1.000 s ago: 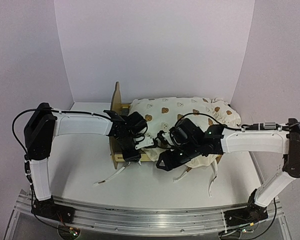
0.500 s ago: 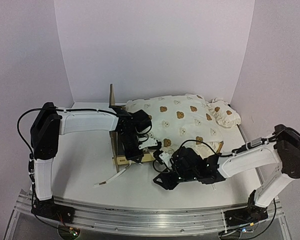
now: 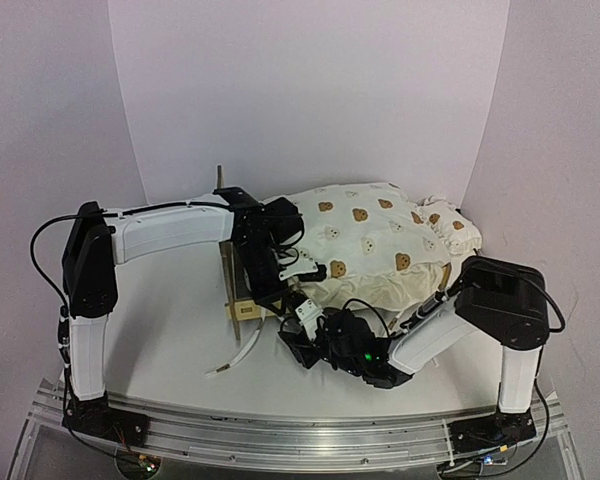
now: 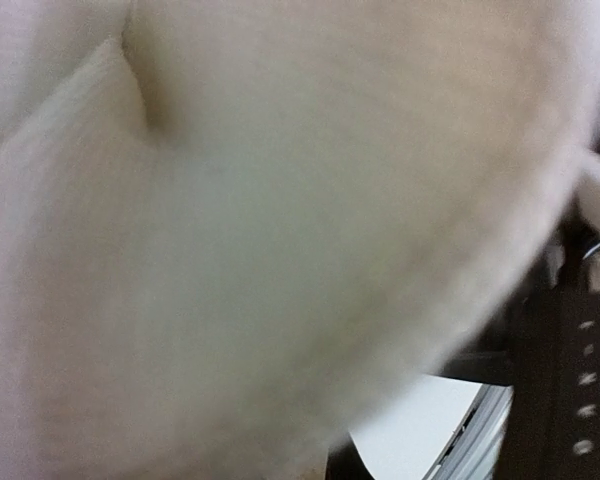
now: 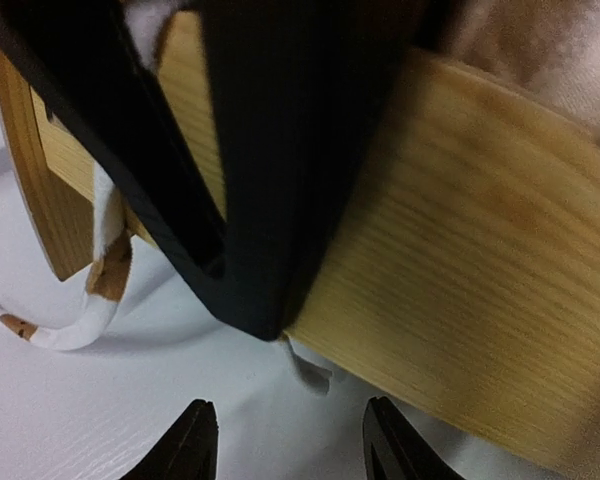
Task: Set up the pet bed
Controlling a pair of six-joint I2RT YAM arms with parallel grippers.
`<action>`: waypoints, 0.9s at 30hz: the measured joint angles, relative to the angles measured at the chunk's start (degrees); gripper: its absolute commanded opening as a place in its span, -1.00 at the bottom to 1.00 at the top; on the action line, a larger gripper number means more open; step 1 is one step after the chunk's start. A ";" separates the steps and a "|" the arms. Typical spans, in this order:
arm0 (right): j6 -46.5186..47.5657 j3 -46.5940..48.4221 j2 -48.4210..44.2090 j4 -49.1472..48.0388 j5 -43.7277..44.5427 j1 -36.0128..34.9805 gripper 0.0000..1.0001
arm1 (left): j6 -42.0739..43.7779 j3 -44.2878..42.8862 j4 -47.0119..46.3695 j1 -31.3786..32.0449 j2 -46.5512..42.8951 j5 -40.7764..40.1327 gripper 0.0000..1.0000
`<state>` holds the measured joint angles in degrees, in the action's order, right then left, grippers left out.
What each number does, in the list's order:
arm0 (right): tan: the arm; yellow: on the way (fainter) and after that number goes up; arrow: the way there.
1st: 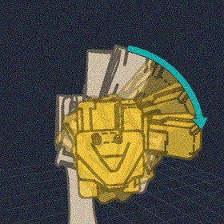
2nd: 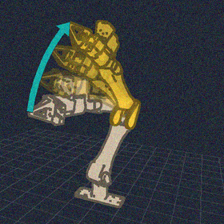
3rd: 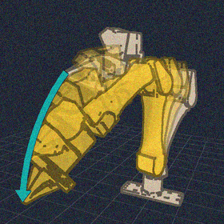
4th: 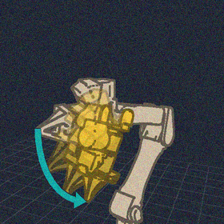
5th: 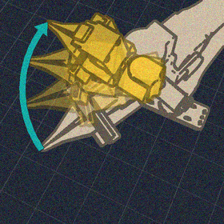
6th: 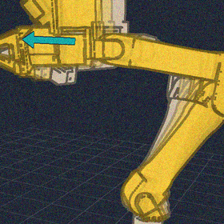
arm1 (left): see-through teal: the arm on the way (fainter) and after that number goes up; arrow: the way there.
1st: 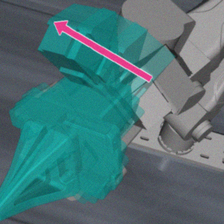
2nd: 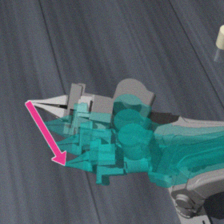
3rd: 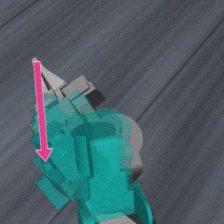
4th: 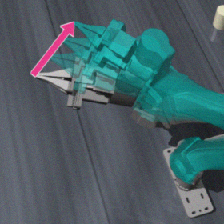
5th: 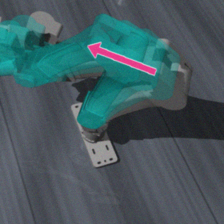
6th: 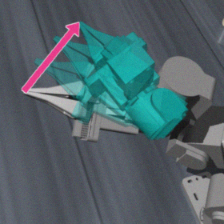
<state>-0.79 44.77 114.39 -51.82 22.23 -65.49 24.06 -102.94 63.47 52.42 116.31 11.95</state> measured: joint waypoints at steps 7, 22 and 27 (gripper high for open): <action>1.60 2.78 5.00 -5.84 4.11 -0.06 -0.25 | 0.03 -0.55 0.78 -0.92 0.00 0.40 -1.00; -1.09 4.86 8.49 -10.50 4.87 0.01 -1.00 | -1.44 -0.87 0.49 -2.28 0.00 1.33 -1.00; -3.04 1.45 7.40 -10.48 4.58 0.76 -1.00 | -1.54 -0.89 0.47 -2.90 0.00 2.15 -1.00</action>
<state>-3.84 46.22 121.79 -62.31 26.81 -64.73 22.53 -103.83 63.94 49.52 116.31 14.11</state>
